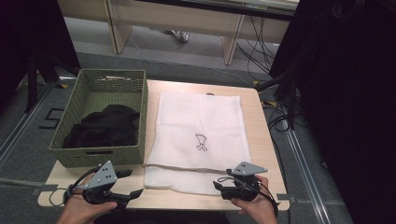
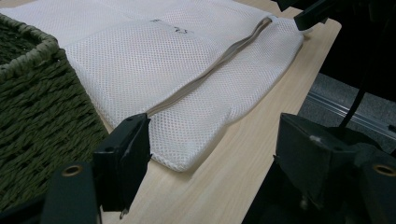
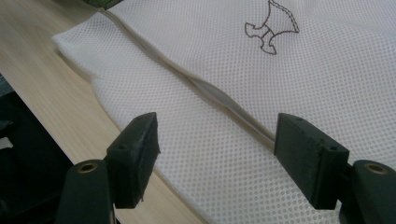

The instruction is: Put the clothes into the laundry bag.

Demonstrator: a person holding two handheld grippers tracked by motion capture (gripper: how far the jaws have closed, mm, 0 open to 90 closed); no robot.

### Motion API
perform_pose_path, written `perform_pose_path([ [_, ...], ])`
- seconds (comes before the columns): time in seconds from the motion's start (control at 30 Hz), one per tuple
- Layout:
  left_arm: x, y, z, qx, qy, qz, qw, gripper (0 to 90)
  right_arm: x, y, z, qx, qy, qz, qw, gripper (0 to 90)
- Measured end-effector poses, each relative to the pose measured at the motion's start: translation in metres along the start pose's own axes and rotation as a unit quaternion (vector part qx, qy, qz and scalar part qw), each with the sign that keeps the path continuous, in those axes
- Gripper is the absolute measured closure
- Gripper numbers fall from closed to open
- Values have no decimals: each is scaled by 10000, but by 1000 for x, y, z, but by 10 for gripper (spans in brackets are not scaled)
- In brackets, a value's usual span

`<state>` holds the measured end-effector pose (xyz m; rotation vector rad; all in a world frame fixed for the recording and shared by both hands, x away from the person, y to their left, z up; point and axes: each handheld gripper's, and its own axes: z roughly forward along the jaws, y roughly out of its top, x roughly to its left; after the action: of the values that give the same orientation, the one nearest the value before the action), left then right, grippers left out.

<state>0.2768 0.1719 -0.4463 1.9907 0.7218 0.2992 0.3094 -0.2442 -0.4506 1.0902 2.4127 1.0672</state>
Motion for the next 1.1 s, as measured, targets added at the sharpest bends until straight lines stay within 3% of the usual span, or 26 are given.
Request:
perform_pose_path([
  [0.33, 2, 0, -1, -23, 1, -63, 10000, 231, 0, 0, 1, 0, -58, -123, 9999, 294],
  [0.37, 2, 0, -1, 30, 49, -37, 10000, 227, -1, 0, 2, -25, -5, -226, 9997, 293],
  [0.4, 3, -1, 0, 12, 8, -63, 10000, 227, 0, 0, 2, 13, 64, -175, 9998, 292],
  [0.63, 2, -1, 1, 45, 55, -35, 10000, 220, -1, 0, 3, 33, -34, -276, 9996, 264],
  [0.77, 3, -1, 2, 112, 57, -4, 9999, 217, -4, 4, 9, 138, -80, -523, 9985, 258],
  [0.93, 4, 0, 2, 141, 81, 11, 9999, 216, -8, 10, 18, 271, -146, -666, 9973, 281],
  [1.0, 3, 0, 2, 164, 93, 9, 9998, 216, -11, 14, 25, 373, -166, -784, 9961, 301],
  [1.03, 4, 0, 3, 141, 43, 87, 9999, 216, -12, 18, 33, 442, -141, -1059, 9933, 342],
  [1.1, 3, 0, 3, 161, 53, 52, 9998, 216, -12, 19, 37, 420, -167, -1074, 9932, 358],
])
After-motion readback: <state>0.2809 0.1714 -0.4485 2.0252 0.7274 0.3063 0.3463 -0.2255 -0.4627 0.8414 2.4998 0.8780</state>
